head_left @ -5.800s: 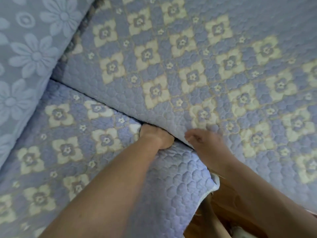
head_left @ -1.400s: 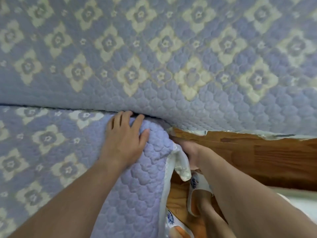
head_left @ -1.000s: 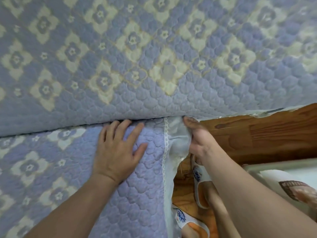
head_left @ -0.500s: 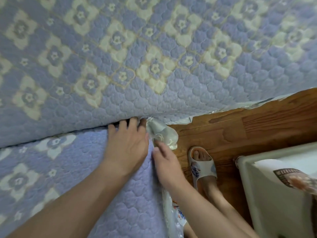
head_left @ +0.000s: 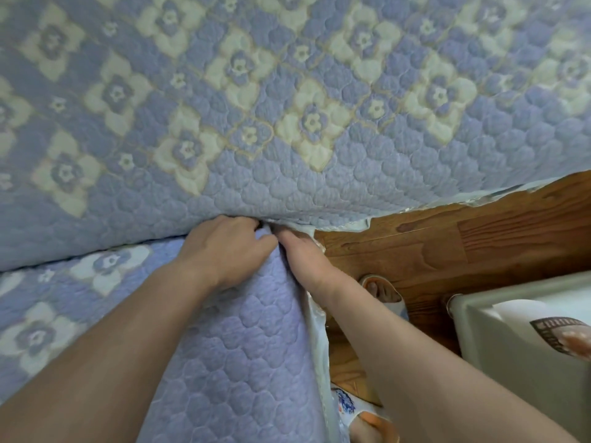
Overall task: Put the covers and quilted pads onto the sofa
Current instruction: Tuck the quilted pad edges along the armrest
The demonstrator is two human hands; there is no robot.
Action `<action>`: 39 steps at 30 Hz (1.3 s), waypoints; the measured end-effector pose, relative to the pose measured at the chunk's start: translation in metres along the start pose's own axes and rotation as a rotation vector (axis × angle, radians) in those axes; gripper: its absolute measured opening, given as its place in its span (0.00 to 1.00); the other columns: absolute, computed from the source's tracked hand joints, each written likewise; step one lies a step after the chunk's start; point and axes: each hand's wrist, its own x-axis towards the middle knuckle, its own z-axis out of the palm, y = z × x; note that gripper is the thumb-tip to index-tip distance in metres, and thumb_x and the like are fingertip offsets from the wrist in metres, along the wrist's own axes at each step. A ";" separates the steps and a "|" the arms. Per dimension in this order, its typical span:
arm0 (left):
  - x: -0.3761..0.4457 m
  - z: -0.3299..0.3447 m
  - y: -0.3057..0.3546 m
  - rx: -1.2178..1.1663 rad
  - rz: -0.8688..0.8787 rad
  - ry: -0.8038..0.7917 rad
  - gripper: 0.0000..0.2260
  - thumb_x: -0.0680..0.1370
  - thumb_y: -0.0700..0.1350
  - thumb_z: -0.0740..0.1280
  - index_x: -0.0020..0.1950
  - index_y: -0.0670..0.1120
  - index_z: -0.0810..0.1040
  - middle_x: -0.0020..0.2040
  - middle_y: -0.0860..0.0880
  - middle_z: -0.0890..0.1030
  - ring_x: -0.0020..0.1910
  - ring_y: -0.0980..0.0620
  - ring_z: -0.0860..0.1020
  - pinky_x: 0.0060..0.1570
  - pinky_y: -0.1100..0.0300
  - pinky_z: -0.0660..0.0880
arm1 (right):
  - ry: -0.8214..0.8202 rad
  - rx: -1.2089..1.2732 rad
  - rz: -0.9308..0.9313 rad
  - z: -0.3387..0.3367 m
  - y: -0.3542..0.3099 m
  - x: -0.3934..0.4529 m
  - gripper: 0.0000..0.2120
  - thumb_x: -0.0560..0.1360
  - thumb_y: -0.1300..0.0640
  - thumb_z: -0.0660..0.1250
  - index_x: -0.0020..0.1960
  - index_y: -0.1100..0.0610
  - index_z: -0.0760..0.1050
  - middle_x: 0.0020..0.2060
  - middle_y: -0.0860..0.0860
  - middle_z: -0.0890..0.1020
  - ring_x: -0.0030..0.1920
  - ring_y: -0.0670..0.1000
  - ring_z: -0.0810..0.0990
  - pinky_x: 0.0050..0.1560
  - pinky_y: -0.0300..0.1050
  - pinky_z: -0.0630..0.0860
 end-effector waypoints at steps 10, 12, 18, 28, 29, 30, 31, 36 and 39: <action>-0.007 -0.003 -0.001 0.090 0.071 -0.006 0.19 0.78 0.62 0.54 0.58 0.54 0.77 0.55 0.48 0.82 0.54 0.45 0.78 0.47 0.54 0.70 | -0.163 -0.332 -0.011 0.000 -0.009 0.029 0.13 0.80 0.53 0.57 0.52 0.51 0.80 0.52 0.49 0.83 0.55 0.51 0.81 0.62 0.56 0.76; -0.003 0.001 0.004 0.081 0.040 -0.008 0.18 0.79 0.61 0.54 0.51 0.51 0.77 0.53 0.47 0.82 0.54 0.44 0.78 0.45 0.54 0.70 | -0.199 -0.338 -0.054 -0.005 -0.017 0.034 0.10 0.80 0.55 0.58 0.50 0.51 0.79 0.50 0.49 0.83 0.53 0.51 0.81 0.60 0.53 0.77; -0.006 0.009 0.011 0.161 0.029 -0.019 0.27 0.79 0.67 0.54 0.58 0.45 0.76 0.57 0.43 0.81 0.57 0.42 0.78 0.53 0.51 0.73 | 0.192 0.019 -0.065 -0.013 0.017 0.008 0.14 0.77 0.60 0.61 0.50 0.48 0.84 0.49 0.42 0.85 0.52 0.42 0.83 0.57 0.43 0.78; -0.004 0.004 -0.002 0.054 0.090 0.185 0.22 0.77 0.63 0.57 0.34 0.48 0.70 0.33 0.50 0.75 0.37 0.48 0.74 0.39 0.55 0.64 | -0.247 -0.207 0.058 0.008 -0.021 0.045 0.09 0.81 0.59 0.60 0.43 0.51 0.73 0.38 0.47 0.77 0.45 0.48 0.77 0.50 0.41 0.74; -0.005 0.007 -0.002 0.031 0.079 0.183 0.21 0.77 0.64 0.56 0.34 0.49 0.70 0.32 0.52 0.74 0.36 0.48 0.73 0.39 0.55 0.65 | -0.285 -0.173 0.093 0.007 -0.022 0.053 0.09 0.82 0.59 0.59 0.45 0.52 0.74 0.39 0.48 0.78 0.45 0.48 0.78 0.50 0.40 0.74; -0.005 0.009 -0.002 0.012 0.066 0.174 0.21 0.78 0.64 0.56 0.35 0.50 0.69 0.33 0.53 0.72 0.36 0.49 0.72 0.39 0.55 0.65 | -0.326 -0.104 0.143 0.004 -0.022 0.058 0.08 0.82 0.58 0.60 0.46 0.53 0.76 0.39 0.49 0.81 0.45 0.48 0.79 0.51 0.41 0.75; -0.006 0.010 -0.002 -0.007 0.055 0.152 0.20 0.78 0.65 0.56 0.37 0.51 0.68 0.34 0.54 0.70 0.37 0.50 0.71 0.39 0.55 0.65 | -0.343 -0.034 0.189 0.003 -0.018 0.061 0.07 0.81 0.58 0.61 0.47 0.54 0.78 0.40 0.50 0.83 0.46 0.49 0.81 0.51 0.43 0.77; -0.009 0.006 -0.007 -0.073 0.076 -0.019 0.18 0.80 0.64 0.54 0.40 0.52 0.63 0.39 0.53 0.70 0.41 0.48 0.70 0.42 0.53 0.66 | 0.129 0.212 0.164 0.005 0.012 0.030 0.09 0.77 0.58 0.66 0.51 0.57 0.84 0.46 0.52 0.87 0.49 0.54 0.85 0.51 0.48 0.79; -0.007 0.003 -0.010 -0.069 0.101 -0.072 0.18 0.81 0.63 0.53 0.41 0.51 0.66 0.42 0.52 0.75 0.42 0.49 0.73 0.43 0.53 0.68 | 0.121 0.282 0.112 0.004 0.015 0.006 0.11 0.79 0.56 0.63 0.52 0.52 0.85 0.49 0.49 0.87 0.52 0.52 0.85 0.55 0.49 0.80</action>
